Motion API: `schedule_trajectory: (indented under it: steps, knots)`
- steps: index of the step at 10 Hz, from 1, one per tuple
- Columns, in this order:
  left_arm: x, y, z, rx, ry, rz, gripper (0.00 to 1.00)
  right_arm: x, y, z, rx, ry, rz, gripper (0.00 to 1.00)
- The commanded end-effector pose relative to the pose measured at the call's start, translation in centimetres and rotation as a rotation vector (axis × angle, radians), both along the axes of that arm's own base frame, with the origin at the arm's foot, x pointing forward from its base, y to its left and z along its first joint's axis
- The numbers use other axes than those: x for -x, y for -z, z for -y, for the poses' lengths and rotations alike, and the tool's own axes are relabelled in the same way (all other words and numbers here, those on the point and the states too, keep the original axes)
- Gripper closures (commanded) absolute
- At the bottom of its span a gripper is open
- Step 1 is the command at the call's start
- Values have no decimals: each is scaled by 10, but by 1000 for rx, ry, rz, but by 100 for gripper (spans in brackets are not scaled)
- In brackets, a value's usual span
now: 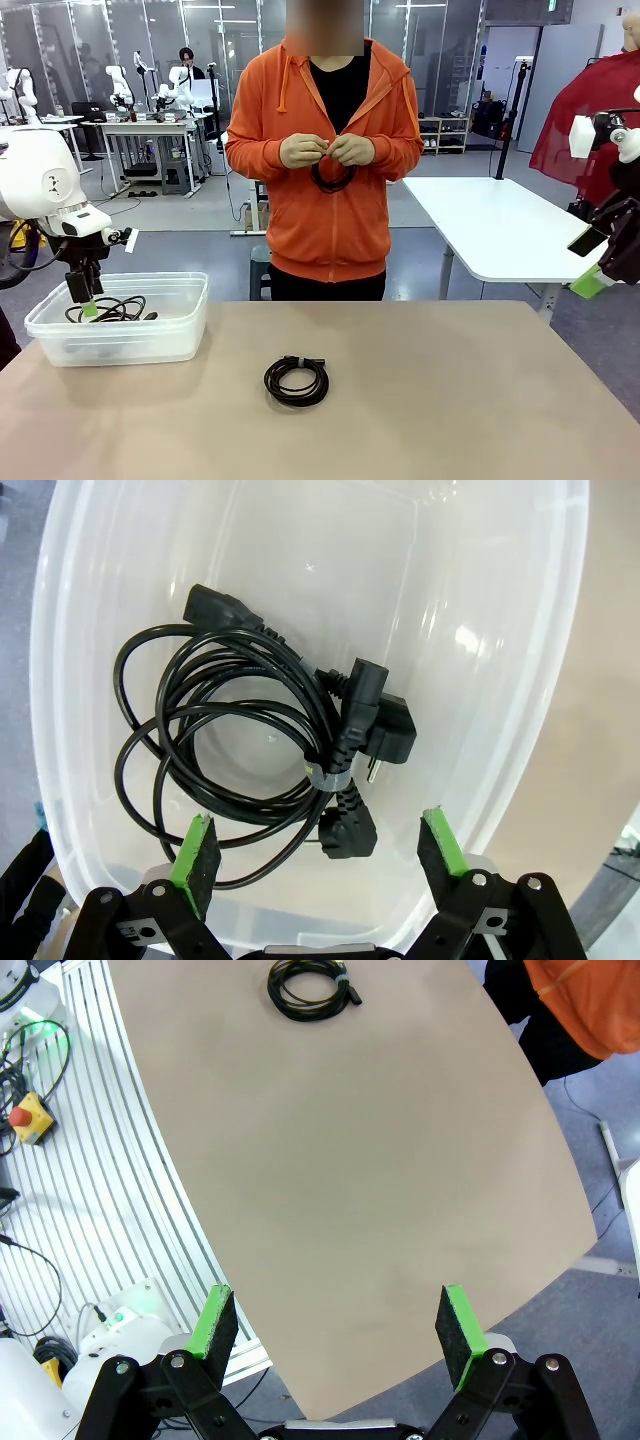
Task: Organize and store the cables.
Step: Place the USB Extension Cable into the Organizing box.
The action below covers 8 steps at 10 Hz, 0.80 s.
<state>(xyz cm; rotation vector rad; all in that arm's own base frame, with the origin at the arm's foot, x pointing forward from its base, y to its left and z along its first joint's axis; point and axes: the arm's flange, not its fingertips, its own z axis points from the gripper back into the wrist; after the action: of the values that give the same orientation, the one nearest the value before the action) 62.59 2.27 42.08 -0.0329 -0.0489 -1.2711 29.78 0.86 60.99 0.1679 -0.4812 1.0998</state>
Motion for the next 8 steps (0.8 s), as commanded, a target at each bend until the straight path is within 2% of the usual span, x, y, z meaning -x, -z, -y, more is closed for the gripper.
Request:
schedule_trajectory:
  steps: [1,3,5,7,8]
  knots:
    - [35,-26,0,13,-23,51,0,0,-2,-1,2,8,-6,0]
    - [80,-57,2,85,-64,92,0,0,-2,-1,2,8,-6,0]
    - [129,-89,12,148,-152,144,0,0,-2,-1,2,8,-6,0]
    - [163,-100,15,222,-187,191,0,0,-2,-1,2,8,-6,0]
    - [190,-109,11,315,-204,182,0,0,-2,-1,2,8,-6,0]
